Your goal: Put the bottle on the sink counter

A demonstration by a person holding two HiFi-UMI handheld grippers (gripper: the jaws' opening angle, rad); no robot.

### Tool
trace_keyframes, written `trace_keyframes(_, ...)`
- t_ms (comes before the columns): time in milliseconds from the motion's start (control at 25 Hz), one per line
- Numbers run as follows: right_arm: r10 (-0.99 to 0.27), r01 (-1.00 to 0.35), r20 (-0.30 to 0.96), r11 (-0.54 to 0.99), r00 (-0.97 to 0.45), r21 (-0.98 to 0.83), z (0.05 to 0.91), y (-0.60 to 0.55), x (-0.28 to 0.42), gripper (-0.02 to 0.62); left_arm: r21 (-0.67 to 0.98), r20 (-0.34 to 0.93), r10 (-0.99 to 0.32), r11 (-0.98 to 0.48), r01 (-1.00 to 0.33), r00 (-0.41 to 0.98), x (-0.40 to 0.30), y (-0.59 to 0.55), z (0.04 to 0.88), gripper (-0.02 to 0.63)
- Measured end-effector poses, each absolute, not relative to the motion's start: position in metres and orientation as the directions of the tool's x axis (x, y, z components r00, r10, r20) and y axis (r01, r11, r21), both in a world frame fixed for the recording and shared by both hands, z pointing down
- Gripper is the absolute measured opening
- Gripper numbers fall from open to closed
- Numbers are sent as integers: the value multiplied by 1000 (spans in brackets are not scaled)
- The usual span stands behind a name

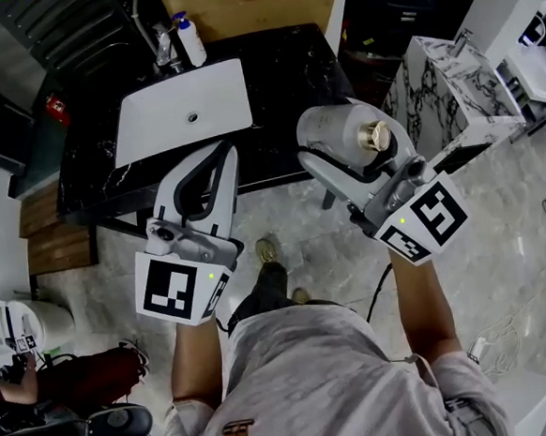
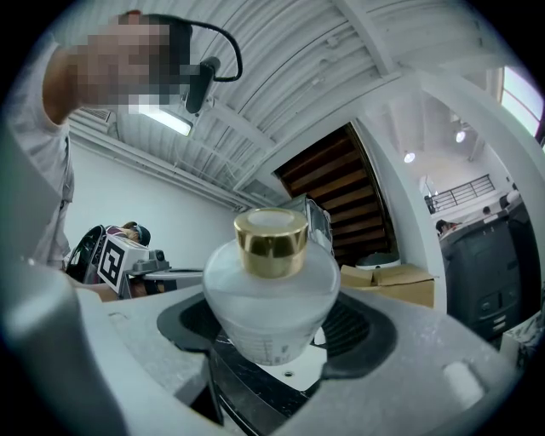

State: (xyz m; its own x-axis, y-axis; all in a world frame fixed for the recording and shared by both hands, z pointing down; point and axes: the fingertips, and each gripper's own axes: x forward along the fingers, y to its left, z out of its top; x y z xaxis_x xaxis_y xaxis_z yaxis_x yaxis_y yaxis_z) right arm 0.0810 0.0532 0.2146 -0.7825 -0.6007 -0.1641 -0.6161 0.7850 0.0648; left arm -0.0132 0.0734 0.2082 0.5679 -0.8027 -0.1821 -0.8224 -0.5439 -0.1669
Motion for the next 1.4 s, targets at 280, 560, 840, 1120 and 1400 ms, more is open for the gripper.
trace_keyframes(280,-622,-635,-142,769,-770,74,223,12,77,330,-159,-199,-798,-546,-822,569,-24,30,216,2)
trace_keyframes(560,-645,-654,-114,753,-756,75,230,-51,58,330,-143,-202,-795,-553,-821,572,-48,-33,224,2)
trace_keyframes(840,-679,-683,-71,728,-731,65,240,-120,34,330,-137,-194,-788,-569,-811,585,-80,-100,229,2)
trace_keyframes(1120,-721,-719,-8,691,-693,70,260,-185,20,330,-123,-182,-770,-600,-791,612,-100,-159,237,2)
trace_keyframes(1400,-747,-743,62,664,-662,79,281,-236,22,330,-106,-166,-762,-617,-780,626,-102,-200,243,2)
